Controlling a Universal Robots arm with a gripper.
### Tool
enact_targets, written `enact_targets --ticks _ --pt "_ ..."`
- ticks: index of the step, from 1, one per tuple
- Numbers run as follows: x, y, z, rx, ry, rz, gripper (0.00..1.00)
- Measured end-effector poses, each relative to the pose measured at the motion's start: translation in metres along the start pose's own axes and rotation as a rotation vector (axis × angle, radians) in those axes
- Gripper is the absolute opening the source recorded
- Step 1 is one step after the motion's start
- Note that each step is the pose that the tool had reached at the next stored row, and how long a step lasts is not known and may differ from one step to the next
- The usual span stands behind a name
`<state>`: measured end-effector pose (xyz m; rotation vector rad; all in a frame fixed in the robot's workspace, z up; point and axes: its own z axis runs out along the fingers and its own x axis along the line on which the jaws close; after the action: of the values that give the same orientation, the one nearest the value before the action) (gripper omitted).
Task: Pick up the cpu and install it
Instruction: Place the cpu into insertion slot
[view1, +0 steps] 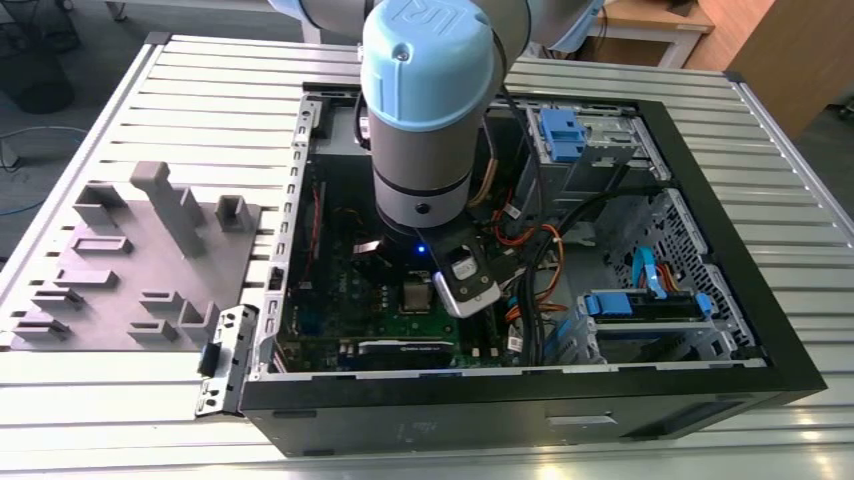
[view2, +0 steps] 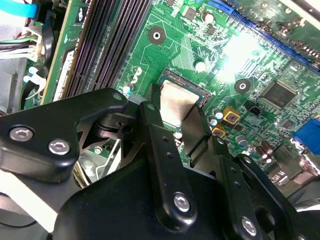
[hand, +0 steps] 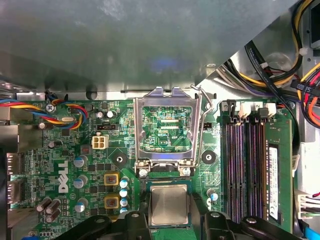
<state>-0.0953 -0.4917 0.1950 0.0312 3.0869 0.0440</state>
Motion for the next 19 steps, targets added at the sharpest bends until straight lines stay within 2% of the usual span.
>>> enact_targets --ticks 11,12,14,18,19 --pt "0.0002 0.0000 0.0004 0.0002 0.0000 0.000 0.44" --pt "0.0002 0.0000 0.0005 0.0002 0.0011 0.000 0.44" --pt "0.0001 0.0000 0.0006 -0.0008 0.0081 0.000 0.44" --pt "0.0001 0.0000 0.0006 -0.0008 0.0082 0.000 0.44" --pt "-0.0001 0.0000 0.0006 -0.0008 0.0124 0.000 0.44"
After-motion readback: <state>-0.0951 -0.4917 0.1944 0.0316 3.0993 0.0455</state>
